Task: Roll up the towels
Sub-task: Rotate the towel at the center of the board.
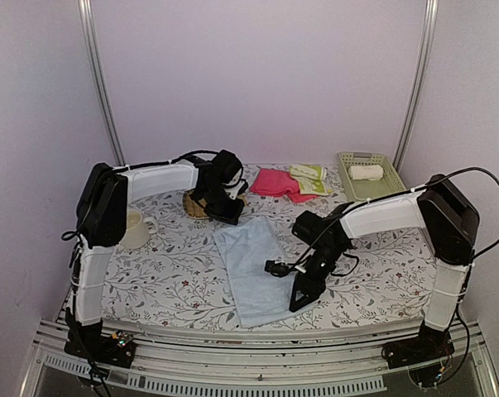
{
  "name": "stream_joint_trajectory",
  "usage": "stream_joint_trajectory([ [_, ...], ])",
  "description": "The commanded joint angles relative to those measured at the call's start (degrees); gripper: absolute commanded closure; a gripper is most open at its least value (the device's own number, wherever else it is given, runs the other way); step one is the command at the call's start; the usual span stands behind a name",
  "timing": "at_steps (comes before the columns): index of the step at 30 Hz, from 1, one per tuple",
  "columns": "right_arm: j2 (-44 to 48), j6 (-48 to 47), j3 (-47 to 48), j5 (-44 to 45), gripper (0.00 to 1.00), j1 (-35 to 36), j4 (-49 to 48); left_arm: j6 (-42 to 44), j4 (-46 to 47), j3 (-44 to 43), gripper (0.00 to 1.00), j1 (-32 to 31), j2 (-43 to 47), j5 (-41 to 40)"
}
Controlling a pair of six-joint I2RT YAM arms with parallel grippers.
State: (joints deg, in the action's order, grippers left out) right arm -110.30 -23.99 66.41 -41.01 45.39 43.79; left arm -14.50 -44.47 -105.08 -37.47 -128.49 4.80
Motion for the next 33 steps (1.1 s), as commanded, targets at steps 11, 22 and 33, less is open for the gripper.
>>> stream_joint_trajectory([
  [11, 18.8, -7.8, 4.9, -2.5, 0.63, -14.4, 6.2, -2.5, 6.7, 6.0, 0.83, -3.1, 7.2, 3.1],
  [22, 30.4, 2.7, -0.6, 15.7, 0.12, -24.0, -13.2, -4.1, 11.9, -0.3, 0.78, -4.1, -4.4, 6.0],
  [33, 25.6, 1.1, 0.2, 4.8, 0.08, -28.0, -11.3, -2.0, 14.3, -12.4, 0.76, -7.7, -14.2, 11.2],
])
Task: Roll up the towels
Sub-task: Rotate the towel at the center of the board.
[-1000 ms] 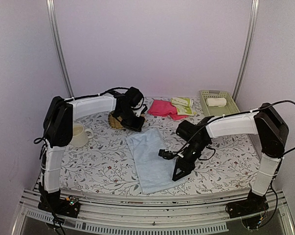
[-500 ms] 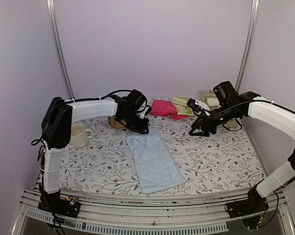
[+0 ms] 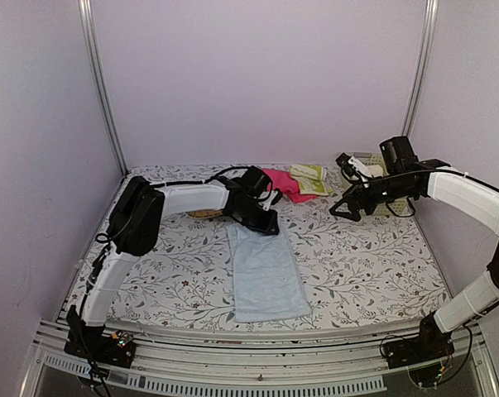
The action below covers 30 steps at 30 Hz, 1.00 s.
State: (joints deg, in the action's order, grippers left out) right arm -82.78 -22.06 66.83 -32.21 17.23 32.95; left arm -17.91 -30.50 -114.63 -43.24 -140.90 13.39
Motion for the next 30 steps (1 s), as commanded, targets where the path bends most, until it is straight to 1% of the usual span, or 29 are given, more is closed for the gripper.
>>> stream_joint_trajectory([
  [1, -2.8, -0.9, 0.0, -4.5, 0.12, 0.2, -0.4, 1.4, 0.3, -2.6, 0.75, -1.9, -0.7, 2.0],
  [4, -7.6, -1.1, 1.9, -7.3, 0.24, 0.3, 1.4, 1.6, 0.9, 0.4, 0.71, -1.9, 5.2, -0.5],
  [5, -9.3, -1.1, 3.0, -8.5, 0.30, 0.4, 2.2, 1.5, 1.3, 2.1, 0.69, -1.9, 7.8, -2.0],
  [7, -12.6, -1.0, 5.9, -10.2, 0.36, 1.0, 3.4, 0.1, 3.1, 7.4, 0.66, -1.6, 13.2, -5.9],
  [9, -15.4, -0.9, 7.9, -10.1, 0.39, 2.0, 3.5, -3.9, 4.9, 13.9, 0.63, -0.5, 18.3, -9.0],
  [10, -16.9, -0.7, 9.0, -9.9, 0.40, 2.6, 3.4, -6.2, 6.0, 17.6, 0.62, 0.3, 20.6, -9.1],
  [13, -21.6, 0.0, 12.9, -10.1, 0.43, 4.6, 3.3, -10.4, 11.2, 28.2, 0.61, 3.2, 25.7, -5.7],
  [16, -26.8, 1.1, 18.2, -10.8, 0.46, 6.4, 3.5, -12.1, 15.3, 34.8, 0.64, 5.5, 27.6, -2.4],
  [18, -30.5, 1.7, 20.6, -10.4, 0.49, 7.5, 3.3, -12.7, 18.5, 37.1, 0.68, 6.7, 27.7, 1.3],
  [20, -34.0, 1.9, 22.6, -10.1, 0.51, 8.7, 3.5, -13.1, 21.1, 38.4, 0.70, 7.6, 27.4, 3.5],
  [24, -40.2, 1.6, 25.4, -9.6, 0.54, 10.4, 4.0, -13.9, 21.4, 37.1, 0.69, 9.2, 24.2, 6.6],
  [30, -43.9, 1.0, 25.5, -8.4, 0.55, 11.6, 4.1, -14.2, 22.5, 35.5, 0.68, 9.5, 20.9, 8.7],
])
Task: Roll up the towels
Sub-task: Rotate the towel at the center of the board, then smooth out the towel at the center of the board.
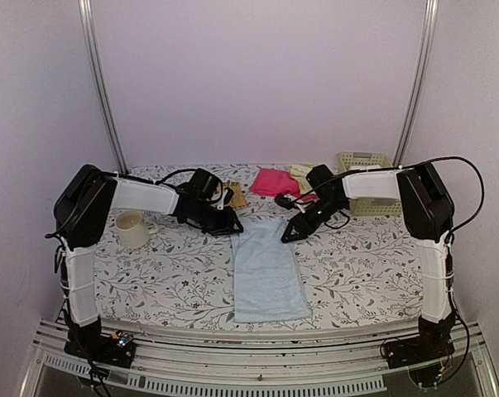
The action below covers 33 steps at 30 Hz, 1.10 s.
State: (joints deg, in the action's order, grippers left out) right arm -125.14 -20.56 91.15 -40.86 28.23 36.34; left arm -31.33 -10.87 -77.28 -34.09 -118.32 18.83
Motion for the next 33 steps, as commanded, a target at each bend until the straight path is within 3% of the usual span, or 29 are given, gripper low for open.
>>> stream_joint_trajectory([
  [1, -1.9, -0.5, 1.2, 0.3, 0.55, 0.6, 0.8, -1.1, 2.9, -2.1, 0.68, 0.3, -2.2, 3.5],
  [11, -3.4, -0.8, 1.5, 0.3, 0.55, 0.9, 1.2, -1.7, 2.8, -4.5, 0.68, 0.4, -5.6, 3.7],
  [20, -4.3, -0.9, 1.7, 1.3, 0.55, 1.1, 1.4, -0.4, 1.3, -6.6, 1.00, 0.3, -4.3, 0.8],
  [33, -6.0, -0.7, 2.4, 3.2, 0.55, 1.3, 1.9, -0.9, -6.3, -7.5, 1.00, 0.9, -2.8, -5.2],
])
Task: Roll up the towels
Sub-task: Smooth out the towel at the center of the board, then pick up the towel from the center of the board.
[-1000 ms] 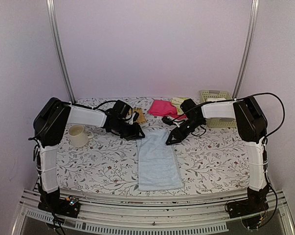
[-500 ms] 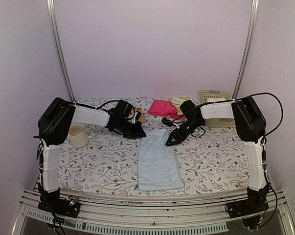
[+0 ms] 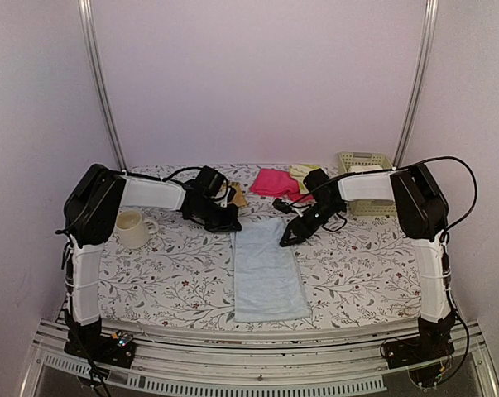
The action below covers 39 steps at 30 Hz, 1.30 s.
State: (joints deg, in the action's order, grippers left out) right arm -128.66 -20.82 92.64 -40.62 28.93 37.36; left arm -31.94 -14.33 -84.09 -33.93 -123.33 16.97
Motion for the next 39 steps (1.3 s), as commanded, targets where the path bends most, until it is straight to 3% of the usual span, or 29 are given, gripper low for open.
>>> stream_joint_trajectory([
  [1, -2.5, -0.4, 1.0, 3.2, 0.55, 0.7, 0.8, -0.5, -2.8, -0.4, 1.00, 0.7, 2.3, -3.8],
  [6, -2.4, -0.1, 1.6, 3.4, 0.54, 1.0, 1.7, -1.3, -2.2, 0.1, 0.98, 0.7, 2.6, -4.1],
  [8, -0.5, -0.7, 1.9, 2.6, 0.53, 1.0, 2.7, -0.6, -2.7, -0.8, 0.87, 0.4, 2.9, -3.1],
  [12, 7.7, -2.8, -0.6, 1.6, 0.49, 1.0, 3.8, 2.0, -4.3, -0.7, 0.75, -1.0, 7.3, -5.5],
  [16, 19.2, -7.6, -8.8, 0.1, 0.45, 1.0, 3.4, 7.7, -5.9, 2.2, 0.68, -3.7, 15.8, -9.6],
  [26, 41.5, -19.3, -33.0, 1.3, 0.42, 5.6, -2.1, 27.0, 7.9, 26.2, 0.62, -20.0, 40.1, -24.9],
  [31, 47.8, -22.2, -41.5, 9.4, 0.43, 13.9, -4.6, 27.1, 12.7, 37.1, 0.37, -26.6, 47.3, -27.6],
  [39, 46.3, -22.5, -45.1, 17.1, 0.45, 24.2, -9.8, 25.2, 15.9, 44.4, 0.46, -31.7, 48.8, -27.0],
])
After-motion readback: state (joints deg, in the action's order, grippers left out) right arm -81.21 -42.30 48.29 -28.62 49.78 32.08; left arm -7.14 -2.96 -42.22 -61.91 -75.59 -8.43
